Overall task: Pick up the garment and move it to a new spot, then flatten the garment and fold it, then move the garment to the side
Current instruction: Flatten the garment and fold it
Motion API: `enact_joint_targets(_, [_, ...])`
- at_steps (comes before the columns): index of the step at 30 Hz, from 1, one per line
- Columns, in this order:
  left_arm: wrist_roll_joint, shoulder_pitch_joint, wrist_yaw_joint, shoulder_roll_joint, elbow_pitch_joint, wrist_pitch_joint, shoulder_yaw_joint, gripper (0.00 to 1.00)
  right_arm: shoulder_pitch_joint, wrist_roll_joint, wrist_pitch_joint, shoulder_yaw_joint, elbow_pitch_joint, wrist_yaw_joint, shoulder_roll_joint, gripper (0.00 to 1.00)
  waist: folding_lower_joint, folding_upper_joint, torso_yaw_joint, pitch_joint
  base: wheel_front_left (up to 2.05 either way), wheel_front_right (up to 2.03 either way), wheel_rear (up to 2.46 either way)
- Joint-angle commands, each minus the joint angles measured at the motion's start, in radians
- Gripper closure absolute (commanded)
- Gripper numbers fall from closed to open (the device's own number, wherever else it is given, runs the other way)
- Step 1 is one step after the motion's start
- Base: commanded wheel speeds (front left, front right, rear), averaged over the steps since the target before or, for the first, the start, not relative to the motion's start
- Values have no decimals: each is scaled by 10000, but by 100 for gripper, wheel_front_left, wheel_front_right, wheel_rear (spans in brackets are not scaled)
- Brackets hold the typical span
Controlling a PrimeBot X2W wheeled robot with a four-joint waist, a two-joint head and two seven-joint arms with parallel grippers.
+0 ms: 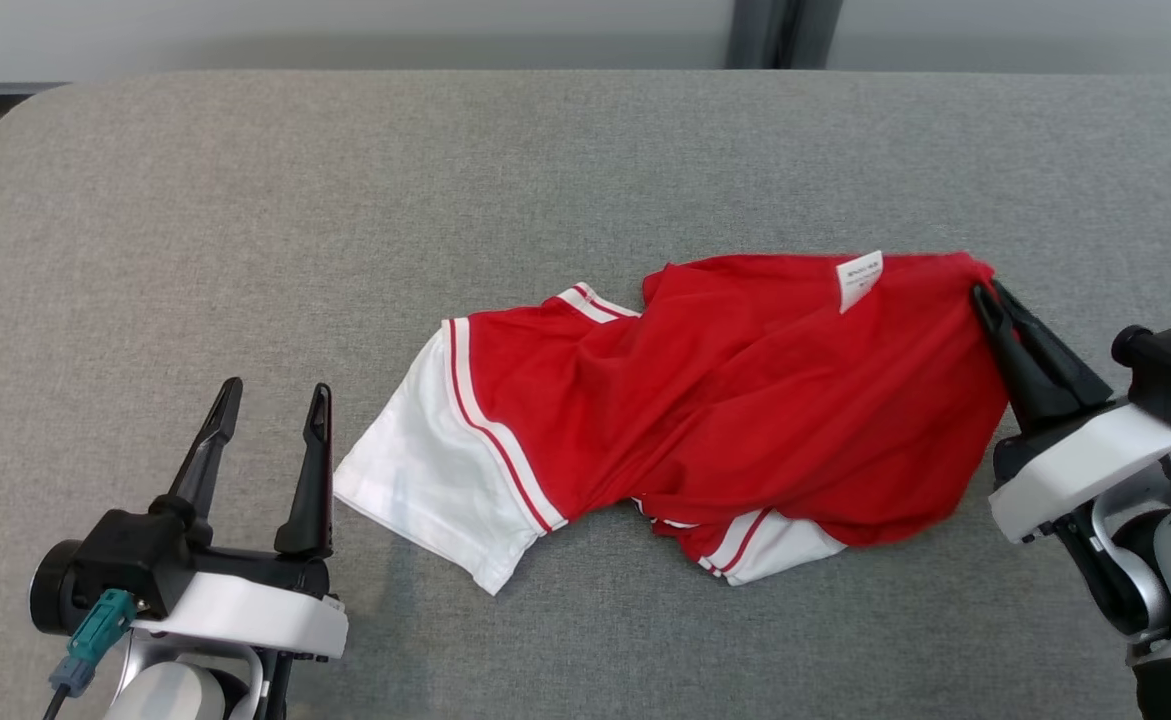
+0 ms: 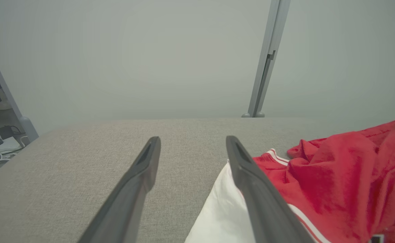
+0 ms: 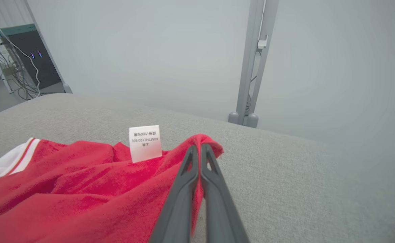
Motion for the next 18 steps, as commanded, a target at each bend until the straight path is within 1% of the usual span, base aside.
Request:
enact_joint_targets(1, [13,37,52,38,-29,-26,46,0,-114,-128,-138,-84,-299,20,-75,100,0,0,-172,-152,0,0,0])
enact_joint_targets(2, [15,125,85,51,-59,-20,49,0,-48,-409,-279,-152,-952,13,-146,100,0,0,-299,-268,0,0,0])
enact_joint_targets(3, [15,125,85,51,-59,-20,49,0,-48,-409,-279,-152,-952,13,-146,100,0,0,-299,-268,0,0,0])
enact_joint_targets(6, [4,259,137,90,-108,6,43,0,230,-759,-498,-390,-1937,12,-149,100,0,0,-462,-394,0,0,0])
enact_joint_targets(11, [-36,381,220,141,-197,25,39,0,1559,-1003,-361,-807,-3115,12,277,100,0,0,-583,-508,0,0,0])
enact_joint_targets(14, [-75,460,231,132,-238,30,35,0,2715,-877,-183,-1161,-3336,12,763,100,0,0,-629,-530,0,0,0])
enact_joint_targets(18, [-125,466,267,142,-226,93,19,0,3986,-649,-148,-1595,-2929,12,1326,100,0,0,-698,-572,0,0,0])
